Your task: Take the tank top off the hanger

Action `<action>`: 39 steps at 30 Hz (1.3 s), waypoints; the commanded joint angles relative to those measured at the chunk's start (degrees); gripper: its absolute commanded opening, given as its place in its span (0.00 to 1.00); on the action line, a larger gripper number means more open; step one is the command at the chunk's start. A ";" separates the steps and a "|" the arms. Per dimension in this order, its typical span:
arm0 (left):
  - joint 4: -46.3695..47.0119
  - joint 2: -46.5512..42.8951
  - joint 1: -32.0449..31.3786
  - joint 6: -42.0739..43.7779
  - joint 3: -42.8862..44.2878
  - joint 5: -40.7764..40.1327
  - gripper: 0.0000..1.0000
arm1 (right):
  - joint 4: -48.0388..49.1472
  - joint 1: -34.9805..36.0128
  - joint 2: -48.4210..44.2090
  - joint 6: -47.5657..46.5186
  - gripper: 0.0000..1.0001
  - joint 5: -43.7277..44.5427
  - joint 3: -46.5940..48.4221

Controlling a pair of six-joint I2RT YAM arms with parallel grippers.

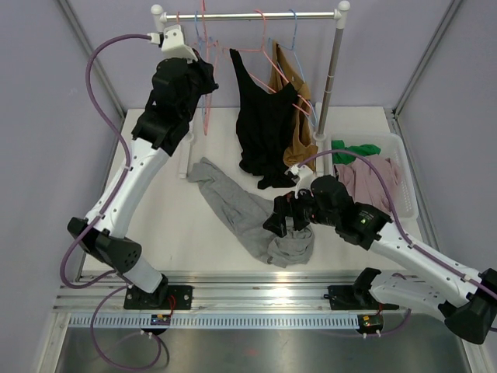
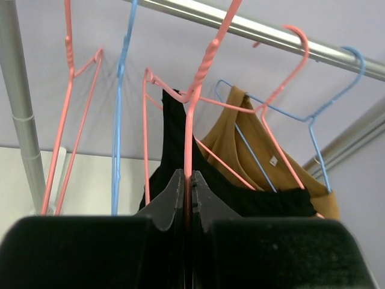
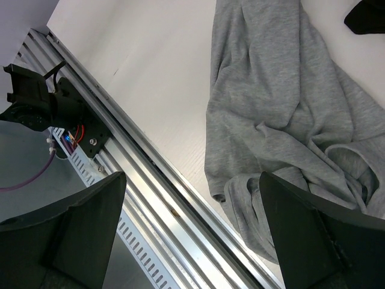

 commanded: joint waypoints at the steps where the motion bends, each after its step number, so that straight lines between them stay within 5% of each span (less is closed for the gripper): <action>1: 1.76 4.57 3.50 -1.09 6.34 5.83 0.00 | 3.46 0.35 -2.32 0.14 1.00 0.83 -0.99; 10: -1.83 15.30 7.02 -0.91 17.07 5.14 0.00 | 4.43 0.35 -2.94 -0.38 1.00 0.48 -2.93; 27: -2.97 13.11 13.88 -2.76 12.41 7.50 0.00 | 5.92 0.35 1.35 -0.39 0.99 0.13 -1.97; 32: -4.03 10.75 14.14 -2.93 11.63 11.19 0.37 | 5.40 0.35 8.29 -0.82 1.00 2.05 0.40; 39: -1.49 0.38 14.05 -4.52 1.45 19.62 0.60 | 4.70 2.02 25.41 -3.02 1.00 10.74 8.13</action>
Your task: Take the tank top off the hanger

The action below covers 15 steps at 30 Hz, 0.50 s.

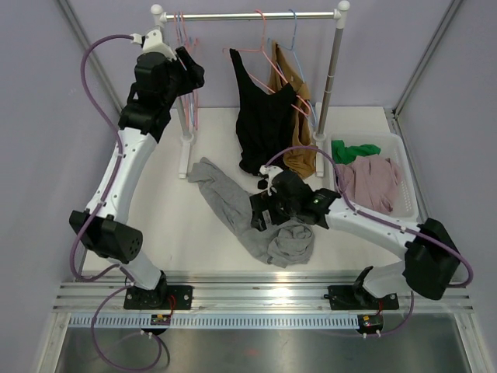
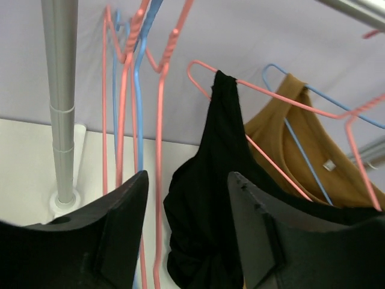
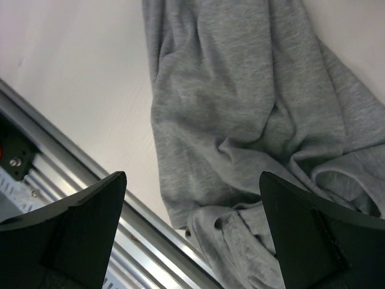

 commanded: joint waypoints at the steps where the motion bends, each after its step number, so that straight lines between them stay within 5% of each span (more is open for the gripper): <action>1: 1.95 -7.89 0.24 -0.82 -2.85 7.32 0.62 | 0.70 1.45 7.10 -1.97 1.00 6.48 7.50; 7: 2.20 -20.37 0.24 -0.73 -11.46 10.41 0.85 | -0.62 3.21 20.81 -4.17 1.00 14.21 13.66; 8: 2.21 -21.68 0.24 -0.82 -13.39 11.11 0.99 | -0.80 3.30 22.40 -4.61 0.99 14.65 14.54; 15: -3.42 -35.30 0.24 0.05 -21.83 12.53 0.99 | 1.04 3.83 31.46 -7.24 0.99 16.32 16.84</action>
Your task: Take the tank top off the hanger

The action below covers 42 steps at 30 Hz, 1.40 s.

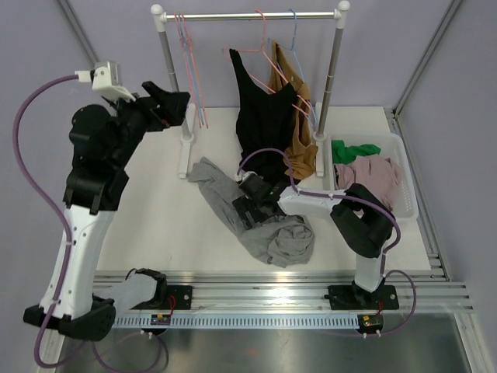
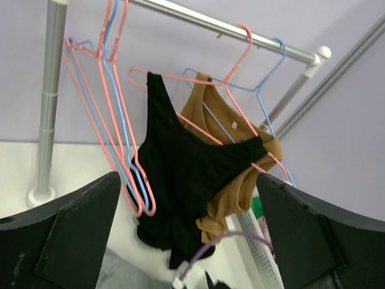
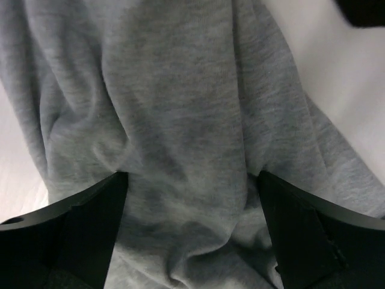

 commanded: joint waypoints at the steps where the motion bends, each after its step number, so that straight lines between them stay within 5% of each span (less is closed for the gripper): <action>1: -2.81 -6.57 0.24 1.10 -5.07 1.73 0.99 | 1.83 0.96 1.50 -2.40 0.94 3.19 1.76; 3: -4.56 -12.55 0.24 1.46 -9.02 -1.15 0.99 | 2.01 1.23 1.94 -3.10 0.79 2.31 1.49; 4: -5.00 -14.57 0.24 1.55 -10.52 -2.22 0.99 | 2.27 1.49 1.94 -3.27 0.43 2.48 1.49; 7: -6.50 -22.92 0.24 1.37 -17.71 -4.07 0.99 | 3.41 2.19 -0.51 -3.63 0.03 2.31 0.44; 8: -7.98 -26.68 0.24 1.37 -19.22 -6.34 0.99 | 4.02 2.37 -1.83 -3.71 0.00 2.13 -0.52; 16: -12.47 -39.36 0.24 7.60 -32.41 -13.47 0.99 | -2.12 2.72 -23.79 -3.19 0.00 3.54 0.70; 24: -11.60 -47.02 0.24 9.37 -45.95 -25.61 0.99 | -14.24 2.63 -39.97 -5.38 0.00 13.02 12.55; 32: -12.21 -45.53 0.24 9.81 -45.43 -24.03 0.99 | -29.61 2.55 -42.53 -8.98 0.00 31.38 29.51; 42: -12.12 -45.53 0.24 9.98 -45.69 -23.15 0.99 | -31.93 0.27 -43.32 -14.95 0.00 51.00 40.07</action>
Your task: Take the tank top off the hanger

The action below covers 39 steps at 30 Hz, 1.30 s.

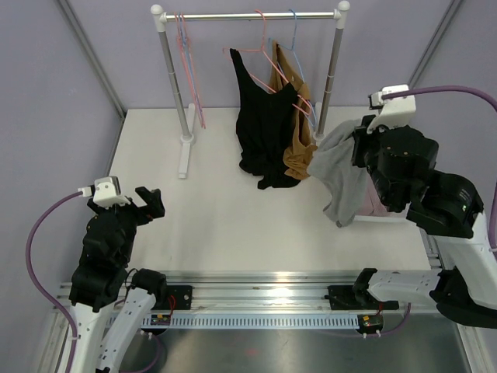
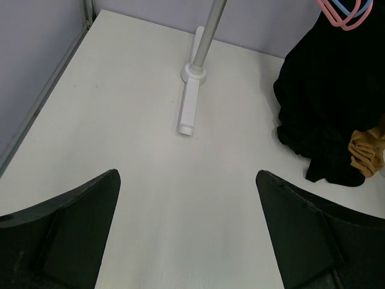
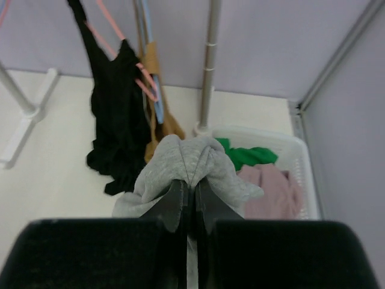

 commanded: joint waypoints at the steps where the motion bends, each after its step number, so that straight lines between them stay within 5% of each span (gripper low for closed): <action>1: 2.30 0.50 0.22 0.83 0.36 -0.48 0.99 | 2.24 -3.97 -0.57 -5.03 0.00 9.74 2.83; 4: 2.13 0.50 0.22 0.74 0.45 -0.48 0.99 | 4.18 -11.44 1.79 -6.63 0.00 3.43 4.32; 8: 2.12 0.24 0.22 0.65 0.36 -0.74 0.99 | 3.91 -29.70 9.16 -5.23 0.00 -10.98 7.40; 14: 2.21 0.50 0.22 0.82 0.19 -0.48 0.99 | 9.01 -44.83 15.67 -1.10 0.00 -27.33 6.79; 26: 2.74 1.21 0.22 1.00 0.10 1.45 0.99 | 7.26 -52.60 30.01 -0.22 0.00 -32.10 26.13; 29: 2.74 1.12 0.31 1.00 0.10 1.19 0.99 | 8.66 -52.60 27.65 2.15 0.00 -35.79 17.80; 35: 2.65 1.12 0.31 0.74 0.10 1.19 0.99 | 18.48 -52.60 16.40 8.57 0.00 -33.95 -16.26; 39: 2.22 1.99 0.22 -0.23 2.02 3.02 0.99 | 20.62 -52.60 19.09 10.07 0.00 -30.63 -25.55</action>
